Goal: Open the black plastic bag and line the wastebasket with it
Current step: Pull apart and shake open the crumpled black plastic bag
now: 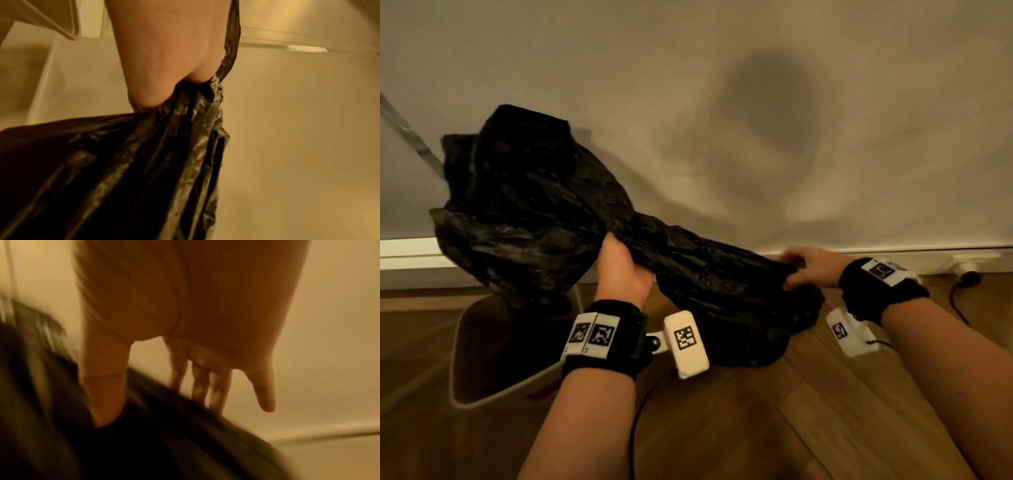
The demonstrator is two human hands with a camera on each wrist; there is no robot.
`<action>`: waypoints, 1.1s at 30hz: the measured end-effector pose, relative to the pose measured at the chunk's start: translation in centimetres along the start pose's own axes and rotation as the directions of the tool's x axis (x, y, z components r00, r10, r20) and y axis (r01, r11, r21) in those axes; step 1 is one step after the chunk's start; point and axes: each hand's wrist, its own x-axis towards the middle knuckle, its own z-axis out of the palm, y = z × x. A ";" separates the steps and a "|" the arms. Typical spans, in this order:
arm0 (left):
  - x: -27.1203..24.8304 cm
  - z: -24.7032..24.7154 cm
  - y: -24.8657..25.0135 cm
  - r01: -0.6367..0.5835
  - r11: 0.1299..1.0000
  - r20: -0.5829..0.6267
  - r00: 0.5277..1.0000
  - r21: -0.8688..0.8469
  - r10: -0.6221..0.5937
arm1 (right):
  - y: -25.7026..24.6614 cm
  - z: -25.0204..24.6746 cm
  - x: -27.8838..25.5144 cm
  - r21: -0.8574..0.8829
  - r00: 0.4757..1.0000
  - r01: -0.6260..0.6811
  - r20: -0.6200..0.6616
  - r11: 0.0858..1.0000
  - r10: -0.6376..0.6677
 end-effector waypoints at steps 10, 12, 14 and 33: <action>-2.1 4.4 -4.0 0.287 0.956 0.181 0.945 -0.062 -0.272 | -7.6 6.7 -0.4 0.286 0.932 0.349 -0.002 0.892 -0.364; -1.8 4.0 -3.7 0.258 0.965 0.162 0.955 -0.048 -0.247 | -5.8 7.8 0.7 0.219 0.954 0.278 0.049 0.935 -0.295; -1.6 3.7 -3.0 0.216 0.976 0.164 0.965 -0.040 -0.207 | -3.9 8.3 1.5 0.170 0.968 0.215 0.092 0.962 -0.233; 0.8 0.3 -2.1 0.032 0.970 0.220 0.972 0.239 -0.086 | 0.0 6.3 0.9 -0.206 0.992 -0.097 -0.096 0.974 0.078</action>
